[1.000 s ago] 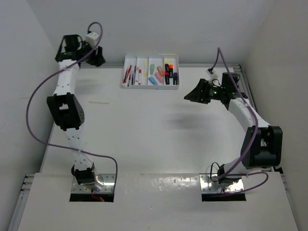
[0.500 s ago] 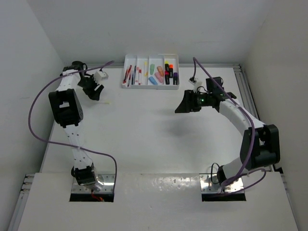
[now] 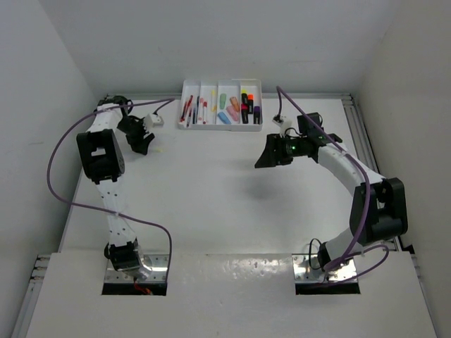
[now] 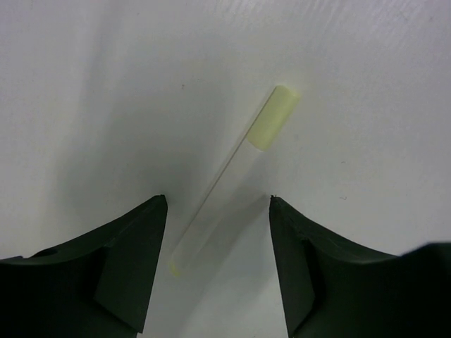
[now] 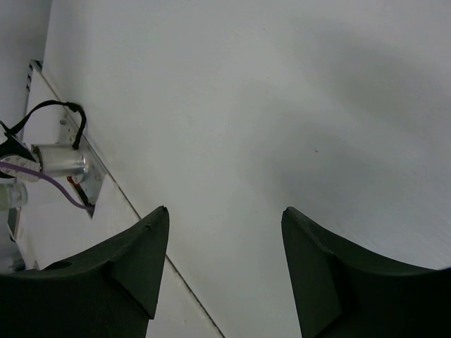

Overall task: Sort the stationery into containers
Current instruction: Grab a piece of stationery with the left arm

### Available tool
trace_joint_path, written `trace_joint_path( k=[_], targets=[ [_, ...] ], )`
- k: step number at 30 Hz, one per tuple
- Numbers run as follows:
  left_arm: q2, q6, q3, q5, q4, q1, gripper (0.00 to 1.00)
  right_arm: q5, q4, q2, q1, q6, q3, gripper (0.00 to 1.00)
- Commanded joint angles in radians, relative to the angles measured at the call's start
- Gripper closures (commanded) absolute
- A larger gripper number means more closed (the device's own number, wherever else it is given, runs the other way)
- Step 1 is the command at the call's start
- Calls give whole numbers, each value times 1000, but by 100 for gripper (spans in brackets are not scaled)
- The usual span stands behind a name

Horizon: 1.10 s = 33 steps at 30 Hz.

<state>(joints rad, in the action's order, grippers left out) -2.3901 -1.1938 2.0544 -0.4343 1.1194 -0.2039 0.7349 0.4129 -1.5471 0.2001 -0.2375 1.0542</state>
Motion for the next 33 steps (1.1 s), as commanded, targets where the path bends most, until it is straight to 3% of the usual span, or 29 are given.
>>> trace_joint_path(
  k=[1, 6, 11, 14, 15, 17, 22, 25, 27, 28, 31, 32, 33],
  targets=[
    [2, -41, -22, -31, 34, -9, 36, 1, -9, -7, 9, 15, 44, 36],
    [3, -47, -91, 6, -9, -5, 53, 0, -10, 1, 7, 21, 41, 37],
    [86, -92, -253, 39, -90, 27, 57, -3, -11, 5, 15, 24, 40, 38],
    [196, -41, -437, -15, -219, 50, 71, -3, -32, 13, 25, 21, 32, 37],
    [251, -20, -514, -33, -248, 58, 83, -9, -37, 13, 33, 15, 32, 35],
    [287, 41, -565, -89, -285, 93, 93, -17, -52, 15, 42, 1, 42, 34],
    [353, 180, -571, -278, -251, 184, 100, -32, -37, -24, 59, -40, 124, 31],
    [408, 369, -579, -437, -321, 233, 100, -38, -45, -37, 64, -71, 159, 30],
    [482, 618, -624, -538, -435, 274, 100, -43, -57, -50, 70, -101, 170, 29],
    [508, 801, -693, -558, -599, 305, 100, -42, -74, -56, 71, -114, 178, 29],
    [626, 1084, -819, -589, -996, 368, 100, -7, -114, -86, 74, -167, 184, 26],
    [667, 1281, -894, -587, -1089, 385, 100, 1, -121, -105, 76, -193, 188, 24],
    [681, 1359, -916, -583, -1248, 399, 100, 9, -129, -110, 76, -201, 193, 23]
  ],
)
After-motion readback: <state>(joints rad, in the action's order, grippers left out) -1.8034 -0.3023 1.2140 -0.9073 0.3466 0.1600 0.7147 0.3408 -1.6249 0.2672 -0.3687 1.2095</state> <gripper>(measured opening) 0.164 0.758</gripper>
